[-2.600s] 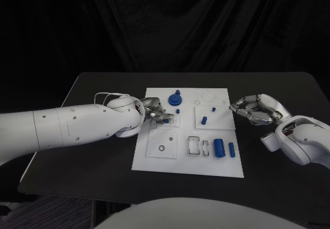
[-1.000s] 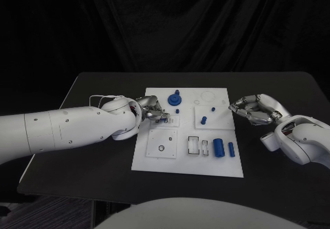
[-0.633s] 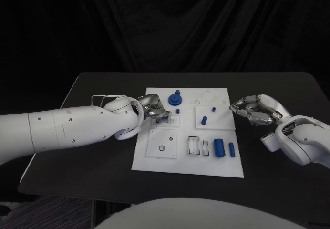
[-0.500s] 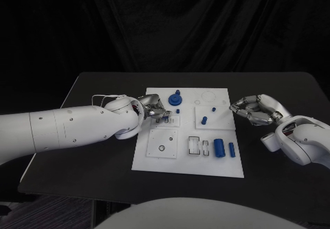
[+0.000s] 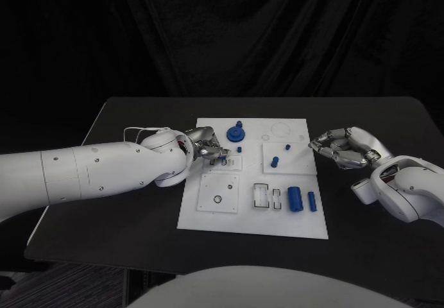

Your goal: Assemble the parts on the task board

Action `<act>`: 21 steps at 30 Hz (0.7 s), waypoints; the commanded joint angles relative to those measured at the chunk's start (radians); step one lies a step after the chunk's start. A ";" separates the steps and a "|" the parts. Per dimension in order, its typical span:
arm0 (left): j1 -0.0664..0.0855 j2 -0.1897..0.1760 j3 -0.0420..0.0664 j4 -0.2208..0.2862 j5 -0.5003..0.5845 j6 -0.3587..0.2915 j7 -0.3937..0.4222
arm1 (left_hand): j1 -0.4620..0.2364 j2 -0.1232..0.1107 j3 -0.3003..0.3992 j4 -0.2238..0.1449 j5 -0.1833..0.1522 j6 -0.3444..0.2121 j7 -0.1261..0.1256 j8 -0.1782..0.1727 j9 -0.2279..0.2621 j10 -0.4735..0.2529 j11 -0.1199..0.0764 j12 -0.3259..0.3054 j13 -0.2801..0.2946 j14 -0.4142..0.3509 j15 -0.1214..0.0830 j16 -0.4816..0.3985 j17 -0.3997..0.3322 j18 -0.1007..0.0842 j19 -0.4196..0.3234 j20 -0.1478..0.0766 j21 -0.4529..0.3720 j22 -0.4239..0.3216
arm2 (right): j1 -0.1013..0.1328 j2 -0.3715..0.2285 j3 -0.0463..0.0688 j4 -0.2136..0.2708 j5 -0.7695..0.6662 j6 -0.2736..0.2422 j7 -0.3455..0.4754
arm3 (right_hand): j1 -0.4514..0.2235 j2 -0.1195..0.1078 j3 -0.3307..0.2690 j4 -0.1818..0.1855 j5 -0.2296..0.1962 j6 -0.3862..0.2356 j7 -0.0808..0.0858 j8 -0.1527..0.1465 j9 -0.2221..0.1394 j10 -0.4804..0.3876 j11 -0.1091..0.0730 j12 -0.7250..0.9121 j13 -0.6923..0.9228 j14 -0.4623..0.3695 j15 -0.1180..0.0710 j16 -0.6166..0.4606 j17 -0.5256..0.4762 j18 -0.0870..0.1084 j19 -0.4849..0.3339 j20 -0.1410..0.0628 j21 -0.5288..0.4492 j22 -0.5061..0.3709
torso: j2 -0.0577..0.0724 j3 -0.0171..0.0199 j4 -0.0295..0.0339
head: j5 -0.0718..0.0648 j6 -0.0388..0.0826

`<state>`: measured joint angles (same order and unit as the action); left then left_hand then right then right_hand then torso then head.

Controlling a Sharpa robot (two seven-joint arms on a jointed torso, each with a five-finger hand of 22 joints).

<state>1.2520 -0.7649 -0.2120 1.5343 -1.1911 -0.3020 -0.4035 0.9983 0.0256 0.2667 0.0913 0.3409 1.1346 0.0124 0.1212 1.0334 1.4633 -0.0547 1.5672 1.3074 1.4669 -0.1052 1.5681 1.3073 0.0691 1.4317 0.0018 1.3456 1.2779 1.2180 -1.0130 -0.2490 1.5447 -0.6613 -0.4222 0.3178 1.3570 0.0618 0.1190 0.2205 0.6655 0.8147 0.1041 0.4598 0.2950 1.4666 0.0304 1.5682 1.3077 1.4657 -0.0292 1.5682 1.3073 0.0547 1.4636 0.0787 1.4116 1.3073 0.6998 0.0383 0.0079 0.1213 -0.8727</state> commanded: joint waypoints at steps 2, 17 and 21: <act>-0.003 -0.004 0.000 0.002 -0.002 0.022 -0.003 | -0.011 0.002 -0.001 0.008 -0.008 0.008 0.000 0.004 0.002 0.108 -0.002 0.004 0.263 0.104 -0.004 0.003 0.263 0.007 0.005 0.000 -0.003 0.001 | -0.002 -0.002 0.001 0.002 0.000 0.004 -0.014 | 0.009 0.001 0.003 -0.003 0.006 -0.007 0.002 0.003 0.000 0.104 -0.001 0.003 0.263 0.105 -0.005 0.003 0.263 -0.010 0.016 -0.004 -0.004 0.205 | 0.000 -0.0007 0.0000 | 0.000 0.000; -0.007 -0.002 0.000 -0.004 -0.002 0.036 -0.004 | -0.012 0.001 -0.002 0.009 -0.011 0.010 0.000 0.005 0.004 0.108 -0.002 0.004 0.263 0.104 -0.004 0.003 0.263 0.007 0.005 0.001 -0.003 0.001 | -0.002 0.000 0.001 0.001 0.000 0.006 -0.013 | 0.010 0.000 0.005 -0.005 0.009 -0.007 0.002 0.005 0.001 0.104 -0.001 0.003 0.263 0.105 -0.005 0.003 0.263 -0.011 0.016 -0.004 -0.004 0.205 | -0.001 -0.0008 0.0013 | -0.002 0.000; -0.010 0.001 0.000 -0.008 -0.002 0.035 -0.004 | -0.013 -0.001 -0.003 0.009 -0.016 0.011 -0.001 0.006 0.005 0.108 -0.002 0.004 0.263 0.104 -0.004 0.003 0.263 0.007 0.004 0.001 -0.005 0.000 | -0.002 0.000 0.001 0.001 0.000 0.006 -0.014 | 0.010 0.000 0.005 -0.005 0.009 -0.007 0.002 0.005 0.001 0.104 -0.001 0.003 0.263 0.105 -0.005 0.003 0.263 -0.011 0.016 -0.004 -0.004 0.205 | 0.000 -0.0010 0.0009 | -0.002 0.000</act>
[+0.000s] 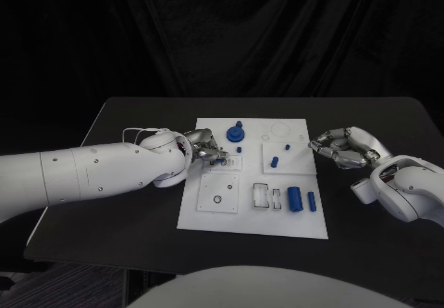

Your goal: Assemble the parts on the task board

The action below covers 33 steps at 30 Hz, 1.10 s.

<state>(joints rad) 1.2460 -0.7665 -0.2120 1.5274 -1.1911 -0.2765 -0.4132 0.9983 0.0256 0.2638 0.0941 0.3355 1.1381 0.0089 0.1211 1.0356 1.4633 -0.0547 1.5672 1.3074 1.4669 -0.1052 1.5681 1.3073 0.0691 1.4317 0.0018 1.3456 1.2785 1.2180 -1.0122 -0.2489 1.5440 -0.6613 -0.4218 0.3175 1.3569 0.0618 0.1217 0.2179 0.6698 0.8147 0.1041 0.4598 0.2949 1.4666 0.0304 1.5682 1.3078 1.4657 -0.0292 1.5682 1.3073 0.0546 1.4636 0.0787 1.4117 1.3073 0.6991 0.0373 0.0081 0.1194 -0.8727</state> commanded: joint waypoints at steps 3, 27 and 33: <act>-0.007 0.004 0.000 -0.001 -0.002 0.010 0.006 | -0.015 -0.001 -0.002 0.009 -0.032 0.008 0.002 0.008 0.006 0.107 -0.003 0.004 0.263 0.104 -0.004 0.003 0.263 0.007 0.004 0.000 -0.005 0.000 | -0.002 -0.001 0.001 0.001 0.000 0.006 -0.014 | 0.011 0.000 0.004 -0.003 0.007 -0.007 0.002 0.006 0.001 0.104 -0.001 0.003 0.263 0.105 -0.005 0.003 0.263 -0.011 0.016 -0.004 -0.004 0.205 | 0.001 -0.0001 -0.0001 | 0.001 0.000; -0.018 0.003 0.001 0.002 -0.002 0.010 0.003 | -0.015 0.002 -0.004 0.011 -0.063 0.007 0.002 0.009 0.010 0.107 -0.003 0.004 0.263 0.104 -0.005 0.003 0.263 0.007 0.004 0.000 -0.008 0.000 | -0.002 0.001 0.001 0.000 0.000 0.009 -0.016 | 0.011 0.000 0.005 -0.005 0.009 -0.007 0.002 0.007 0.001 0.104 -0.001 0.003 0.263 0.105 -0.005 0.003 0.263 -0.010 0.016 -0.004 -0.005 0.205 | 0.001 0.0004 -0.0002 | 0.002 0.000; -0.020 0.004 0.001 0.000 -0.002 0.006 0.004 | -0.036 0.003 -0.026 0.036 -0.122 0.006 0.006 0.008 0.014 0.107 0.000 0.004 0.263 0.104 -0.003 0.003 0.263 0.007 0.004 0.001 -0.011 0.001 | -0.002 0.001 0.001 0.000 0.000 0.009 -0.017 | 0.011 0.000 0.005 -0.005 0.009 -0.007 0.002 0.007 0.001 0.104 -0.001 0.003 0.263 0.105 -0.005 0.003 0.263 -0.010 0.016 -0.004 -0.005 0.205 | 0.001 0.0004 -0.0003 | 0.001 0.000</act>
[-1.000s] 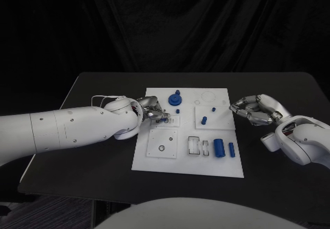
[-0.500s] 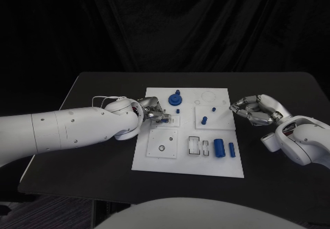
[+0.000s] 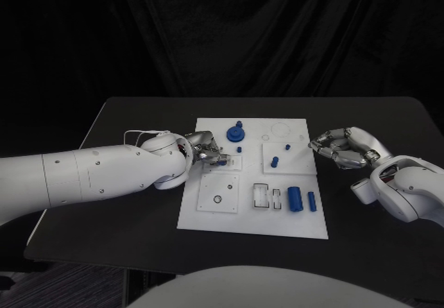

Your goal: Assemble the parts on the task board

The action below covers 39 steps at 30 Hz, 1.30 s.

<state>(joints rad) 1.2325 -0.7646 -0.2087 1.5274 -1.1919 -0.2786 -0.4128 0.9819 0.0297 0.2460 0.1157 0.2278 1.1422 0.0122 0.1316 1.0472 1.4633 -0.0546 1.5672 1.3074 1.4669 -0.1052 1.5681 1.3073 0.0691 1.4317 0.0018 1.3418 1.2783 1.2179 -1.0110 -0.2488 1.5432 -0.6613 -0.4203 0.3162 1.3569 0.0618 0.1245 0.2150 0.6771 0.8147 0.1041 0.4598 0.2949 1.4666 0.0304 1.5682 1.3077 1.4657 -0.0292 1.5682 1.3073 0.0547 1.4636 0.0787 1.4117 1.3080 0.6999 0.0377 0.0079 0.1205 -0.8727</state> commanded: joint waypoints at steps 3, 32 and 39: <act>-0.008 0.002 -0.003 -0.001 -0.001 0.007 0.003 | -0.030 -0.003 -0.025 0.029 -0.033 -0.001 0.004 -0.004 0.003 0.107 0.001 0.004 0.263 0.104 -0.002 0.003 0.263 0.008 0.003 0.002 -0.009 0.001 | -0.002 0.000 0.001 0.000 0.000 0.008 -0.016 | 0.012 0.000 0.002 -0.002 0.001 -0.007 0.002 0.007 0.001 0.104 0.000 0.003 0.263 0.105 -0.005 0.003 0.263 -0.010 0.016 -0.004 -0.005 0.204 | 0.000 0.0002 0.0001 | 0.001 0.000; -0.011 0.003 -0.003 -0.004 -0.001 -0.016 0.018 | 0.080 -0.002 0.033 -0.041 0.188 -0.011 -0.003 -0.010 0.012 0.107 -0.006 0.004 0.263 0.104 -0.007 0.003 0.263 0.008 0.006 -0.002 -0.015 0.008 | -0.002 -0.002 0.001 0.001 0.000 0.011 -0.019 | 0.012 0.000 0.004 -0.003 0.002 -0.008 0.003 0.007 0.001 0.104 0.000 0.003 0.263 0.105 -0.004 0.003 0.263 -0.010 0.015 -0.004 -0.006 0.204 | 0.001 -0.0003 0.0009 | 0.001 0.000; -0.011 0.005 -0.003 -0.008 -0.001 -0.041 0.031 | 0.081 -0.002 0.034 -0.042 0.187 -0.011 -0.003 -0.010 0.012 0.107 -0.006 0.004 0.263 0.104 -0.007 0.003 0.263 0.007 0.007 -0.002 -0.013 0.010 | -0.002 -0.003 0.001 0.001 0.000 0.012 -0.019 | 0.012 0.000 0.004 -0.003 0.002 -0.008 0.003 0.007 0.001 0.104 0.000 0.003 0.263 0.105 -0.004 0.003 0.263 -0.010 0.015 -0.004 -0.006 0.204 | 0.000 0.0001 0.0007 | 0.000 0.000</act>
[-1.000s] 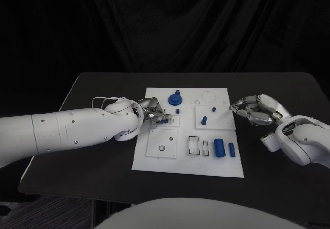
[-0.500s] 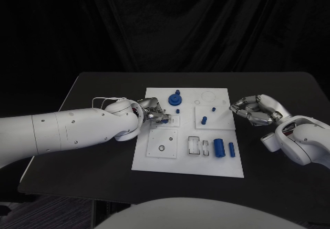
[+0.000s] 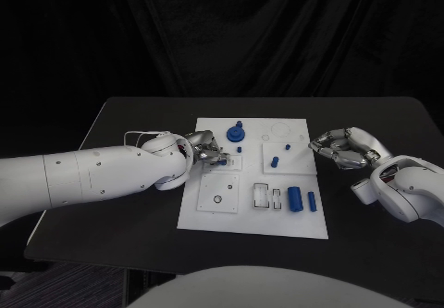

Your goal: Assemble the parts on the task board

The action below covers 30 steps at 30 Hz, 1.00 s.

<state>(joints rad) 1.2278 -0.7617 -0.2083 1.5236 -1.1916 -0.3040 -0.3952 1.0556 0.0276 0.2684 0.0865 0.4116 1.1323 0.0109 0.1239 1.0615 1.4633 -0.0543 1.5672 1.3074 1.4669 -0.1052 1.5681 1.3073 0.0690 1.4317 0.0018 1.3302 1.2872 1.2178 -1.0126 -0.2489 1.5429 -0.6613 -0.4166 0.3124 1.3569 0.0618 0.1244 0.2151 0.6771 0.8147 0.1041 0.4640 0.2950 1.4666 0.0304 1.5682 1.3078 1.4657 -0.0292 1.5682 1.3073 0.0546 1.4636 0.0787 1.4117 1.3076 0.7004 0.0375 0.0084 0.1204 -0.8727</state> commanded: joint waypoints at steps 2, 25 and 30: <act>-0.006 0.003 -0.003 -0.006 -0.001 -0.021 0.016 | 0.007 0.000 0.013 -0.013 0.002 0.000 -0.002 -0.002 -0.002 0.108 -0.006 0.004 0.263 0.104 -0.007 0.003 0.263 0.007 0.007 -0.002 -0.001 0.002 | -0.002 -0.002 0.001 0.002 0.000 0.008 -0.016 | 0.012 0.000 0.004 -0.003 0.003 -0.008 0.003 0.003 0.001 0.104 0.000 0.003 0.263 0.105 -0.004 0.003 0.263 -0.010 0.015 -0.004 -0.006 0.204 | -0.001 0.0003 0.0003 | 0.000 0.000; -0.007 0.007 -0.003 -0.007 -0.001 -0.007 0.009 | -0.046 -0.007 0.007 0.013 -0.117 0.007 0.001 0.000 0.002 0.108 -0.003 0.004 0.263 0.104 -0.005 0.003 0.263 0.008 0.008 -0.001 -0.006 0.004 | -0.002 -0.001 0.001 0.001 0.000 0.009 -0.017 | 0.012 0.000 0.004 -0.003 0.003 -0.008 0.003 0.003 0.001 0.104 0.000 0.003 0.263 0.105 -0.004 0.003 0.263 -0.010 0.015 -0.004 -0.006 0.204 | -0.001 0.0007 -0.0008 | 0.002 0.000; -0.007 0.005 -0.003 -0.003 -0.001 -0.001 0.007 | -0.050 -0.010 0.003 0.016 -0.123 0.007 0.002 0.000 0.002 0.108 -0.003 0.004 0.263 0.104 -0.005 0.003 0.263 0.008 0.008 -0.001 -0.007 0.004 | -0.002 -0.001 0.001 0.001 0.000 0.009 -0.017 | 0.012 -0.001 0.008 -0.006 0.005 -0.009 0.003 0.006 0.000 0.104 0.000 0.003 0.263 0.105 -0.004 0.003 0.263 -0.010 0.015 -0.003 -0.007 0.204 | -0.001 0.0007 -0.0019 | 0.003 0.000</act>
<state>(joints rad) 1.2249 -0.7571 -0.2097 1.5175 -1.1918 -0.3256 -0.3897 1.0186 0.0179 0.2721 0.0968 0.2923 1.1323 0.0108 0.1238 1.0626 1.4650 -0.0527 1.5672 1.3074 1.4669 -0.1051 1.5681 1.3073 0.0690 1.4317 0.0018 1.3303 1.2908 1.2178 -1.0125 -0.2489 1.5430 -0.6613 -0.4150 0.3106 1.3569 0.0618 0.1300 0.2095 0.6770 0.8111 0.1078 0.4640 0.2950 1.4666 0.0304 1.5682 1.3078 1.4657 -0.0292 1.5682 1.3073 0.0547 1.4636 0.0787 1.4117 1.3074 0.6996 0.0379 0.0071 0.1225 -0.8727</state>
